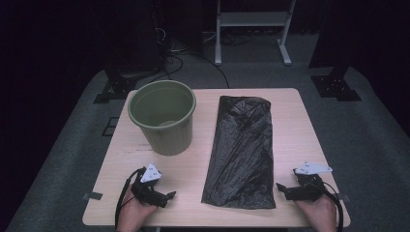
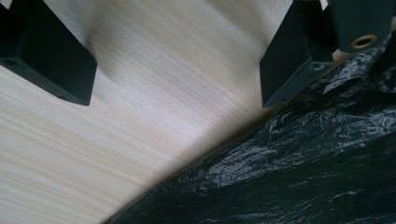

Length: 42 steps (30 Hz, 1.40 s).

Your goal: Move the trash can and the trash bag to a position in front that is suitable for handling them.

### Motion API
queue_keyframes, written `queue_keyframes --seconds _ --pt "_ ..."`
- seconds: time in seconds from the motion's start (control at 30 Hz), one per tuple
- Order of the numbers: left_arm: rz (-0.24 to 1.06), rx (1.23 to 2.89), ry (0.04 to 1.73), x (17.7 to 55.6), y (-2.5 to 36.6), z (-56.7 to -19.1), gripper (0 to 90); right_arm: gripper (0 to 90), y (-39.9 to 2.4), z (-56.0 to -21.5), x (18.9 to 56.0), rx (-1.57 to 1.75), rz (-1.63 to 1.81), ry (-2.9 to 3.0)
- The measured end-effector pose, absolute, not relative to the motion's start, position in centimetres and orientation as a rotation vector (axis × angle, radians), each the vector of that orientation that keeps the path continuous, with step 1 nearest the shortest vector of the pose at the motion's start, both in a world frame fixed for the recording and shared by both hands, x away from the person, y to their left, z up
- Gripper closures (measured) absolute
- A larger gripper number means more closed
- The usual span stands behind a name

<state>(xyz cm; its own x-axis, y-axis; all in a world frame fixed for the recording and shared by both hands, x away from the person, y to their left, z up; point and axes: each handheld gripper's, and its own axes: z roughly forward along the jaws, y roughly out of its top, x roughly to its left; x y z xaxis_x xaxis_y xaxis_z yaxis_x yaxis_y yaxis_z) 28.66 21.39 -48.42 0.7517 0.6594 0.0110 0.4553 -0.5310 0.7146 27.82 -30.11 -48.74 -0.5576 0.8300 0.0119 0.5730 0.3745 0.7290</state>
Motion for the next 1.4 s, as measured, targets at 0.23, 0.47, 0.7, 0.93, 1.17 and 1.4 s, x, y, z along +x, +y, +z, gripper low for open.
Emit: queue_keyframes --seconds 0.23,0.47,0.7,0.93,1.17,1.4 --pt "0.364 2.225 0.832 28.7 21.4 -48.4 0.0 16.1 -30.3 -48.5 27.9 1.239 0.991 2.279" --pt "0.364 2.224 0.832 28.7 21.4 -48.4 0.0 33.5 -30.1 -48.1 27.9 1.245 1.041 2.289" --pt "0.364 2.224 0.832 28.7 21.4 -48.4 0.0 39.1 -29.4 -47.4 27.4 1.249 1.147 2.301" --pt "0.364 2.225 0.832 28.7 21.4 -48.4 0.0 40.9 -28.0 -46.9 27.7 1.232 1.228 2.298" --pt "0.364 2.225 0.832 28.7 21.4 -48.4 0.0 42.6 -26.0 -47.3 28.2 1.196 1.164 2.353" --pt "0.364 2.224 0.832 28.7 21.4 -48.4 0.0 51.0 -25.7 -47.9 28.4 1.201 1.086 2.366"
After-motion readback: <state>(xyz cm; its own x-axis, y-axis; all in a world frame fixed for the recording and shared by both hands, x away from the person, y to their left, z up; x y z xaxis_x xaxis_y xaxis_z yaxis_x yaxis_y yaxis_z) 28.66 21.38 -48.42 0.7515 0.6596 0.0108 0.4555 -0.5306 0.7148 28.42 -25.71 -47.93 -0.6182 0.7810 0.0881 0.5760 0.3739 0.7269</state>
